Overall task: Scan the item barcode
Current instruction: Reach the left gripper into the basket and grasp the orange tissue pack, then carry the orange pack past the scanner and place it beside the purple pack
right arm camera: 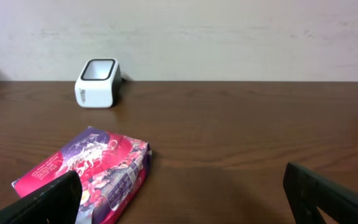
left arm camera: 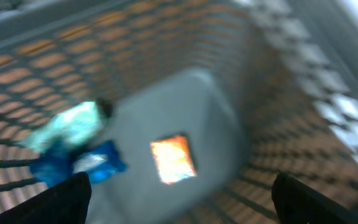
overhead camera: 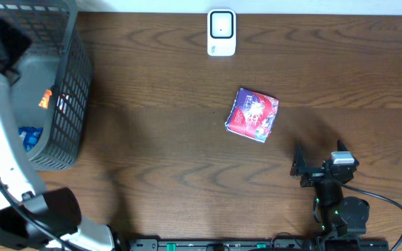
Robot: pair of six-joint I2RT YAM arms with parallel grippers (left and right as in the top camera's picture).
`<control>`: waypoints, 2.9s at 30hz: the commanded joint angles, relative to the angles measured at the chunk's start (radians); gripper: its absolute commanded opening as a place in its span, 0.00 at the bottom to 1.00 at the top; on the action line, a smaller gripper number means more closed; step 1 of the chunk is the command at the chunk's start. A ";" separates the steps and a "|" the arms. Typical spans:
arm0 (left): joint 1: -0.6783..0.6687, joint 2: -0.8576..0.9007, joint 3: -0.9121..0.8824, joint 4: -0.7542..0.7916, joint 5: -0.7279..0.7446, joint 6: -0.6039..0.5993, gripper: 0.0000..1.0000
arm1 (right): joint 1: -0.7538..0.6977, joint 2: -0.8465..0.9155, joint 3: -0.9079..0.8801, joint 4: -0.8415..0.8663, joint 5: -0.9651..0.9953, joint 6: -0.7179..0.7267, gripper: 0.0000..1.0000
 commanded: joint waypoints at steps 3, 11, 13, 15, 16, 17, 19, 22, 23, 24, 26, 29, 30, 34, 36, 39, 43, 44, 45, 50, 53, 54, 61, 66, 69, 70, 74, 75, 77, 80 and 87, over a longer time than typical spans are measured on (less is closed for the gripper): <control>0.071 0.088 -0.015 0.006 0.135 -0.010 0.93 | -0.009 -0.005 -0.002 -0.003 0.005 -0.008 0.99; 0.088 0.228 -0.015 -0.001 0.134 -0.204 0.89 | -0.009 -0.005 -0.002 -0.003 0.006 -0.008 0.99; 0.080 0.272 -0.015 -0.012 0.138 -0.207 0.89 | -0.009 -0.005 -0.002 -0.003 0.005 -0.008 0.99; 0.068 0.321 -0.015 -0.026 0.137 -0.207 0.89 | -0.009 -0.005 -0.002 -0.003 0.005 -0.008 0.99; 0.061 0.343 -0.015 -0.028 0.138 -0.207 0.89 | -0.009 -0.005 -0.002 -0.003 0.005 -0.008 0.99; 0.054 0.365 -0.015 -0.028 0.137 -0.207 0.89 | -0.009 -0.005 -0.002 -0.003 0.005 -0.008 0.99; 0.040 0.404 -0.015 -0.022 0.137 -0.208 0.85 | -0.009 -0.005 -0.002 -0.003 0.005 -0.008 0.99; 0.019 0.449 -0.015 -0.005 0.135 -0.208 0.80 | -0.009 -0.005 -0.002 -0.003 0.005 -0.008 0.99; 0.011 0.465 -0.015 0.000 0.131 -0.220 0.80 | -0.009 -0.005 -0.002 -0.003 0.005 -0.008 0.99; 0.005 0.478 -0.015 0.002 0.123 -0.243 0.80 | -0.009 -0.005 -0.002 -0.003 0.005 -0.008 0.99; -0.004 0.500 -0.015 -0.002 0.109 -0.302 0.80 | -0.009 -0.005 -0.002 -0.003 0.005 -0.008 0.99; -0.014 0.530 -0.015 -0.002 0.109 -0.348 0.80 | -0.009 -0.005 -0.002 -0.003 0.005 -0.008 0.99; -0.017 0.541 -0.015 -0.002 0.106 -0.350 0.80 | -0.009 -0.005 -0.002 -0.003 0.005 -0.008 0.99; -0.018 0.572 -0.016 -0.013 0.093 -0.356 0.80 | -0.009 -0.005 -0.002 -0.003 0.005 -0.008 0.99; -0.018 0.578 -0.017 -0.031 0.050 -0.377 0.81 | -0.009 -0.005 -0.002 -0.003 0.005 -0.008 0.99; -0.018 0.578 -0.028 -0.034 0.027 -0.376 0.80 | -0.009 -0.005 -0.002 -0.003 0.005 -0.008 0.99; -0.019 0.578 -0.035 -0.035 0.027 -0.375 0.70 | -0.009 -0.005 -0.002 -0.003 0.005 -0.008 0.99; -0.019 0.578 -0.035 -0.035 0.027 -0.375 0.66 | -0.009 -0.005 -0.002 -0.003 0.005 -0.008 0.99; -0.021 0.578 -0.036 -0.034 0.027 -0.375 0.62 | -0.009 -0.005 -0.002 -0.003 0.005 -0.008 0.99; -0.032 0.578 -0.056 -0.019 0.027 -0.375 0.38 | -0.009 -0.005 -0.002 -0.003 0.005 -0.008 0.99; -0.039 0.578 -0.065 -0.021 0.027 -0.370 0.23 | -0.009 -0.005 -0.002 -0.003 0.005 -0.008 0.99; -0.041 0.578 -0.066 -0.021 0.027 -0.355 0.12 | -0.009 -0.005 -0.002 -0.003 0.005 -0.008 0.99; -0.040 0.530 -0.032 -0.070 0.042 -0.261 0.07 | -0.009 -0.005 -0.002 -0.003 0.005 -0.008 0.99; -0.041 0.367 -0.016 -0.069 0.043 -0.261 0.07 | -0.009 -0.005 -0.002 -0.003 0.005 -0.008 0.99; -0.041 0.228 -0.016 -0.050 0.047 -0.261 0.07 | -0.009 -0.005 -0.002 -0.003 0.005 -0.008 0.99; -0.041 0.180 -0.016 -0.044 0.048 -0.261 0.07 | -0.009 -0.005 -0.002 -0.003 0.005 -0.008 0.99; -0.050 -0.026 -0.016 -0.022 0.107 -0.261 0.07 | -0.009 -0.005 -0.002 -0.003 0.005 -0.008 0.99; -0.056 -0.072 -0.016 -0.020 0.126 -0.261 0.07 | -0.009 -0.005 -0.002 -0.003 0.005 -0.008 0.99; -0.069 -0.154 -0.016 -0.021 0.188 -0.261 0.07 | -0.009 -0.005 -0.002 -0.003 0.005 -0.008 0.99; -0.118 -0.258 -0.016 -0.020 0.298 -0.261 0.08 | -0.009 -0.005 -0.002 -0.003 0.005 -0.008 0.99; -0.394 -0.309 -0.023 -0.023 0.316 -0.193 0.07 | -0.009 -0.005 -0.002 -0.003 0.005 -0.008 0.99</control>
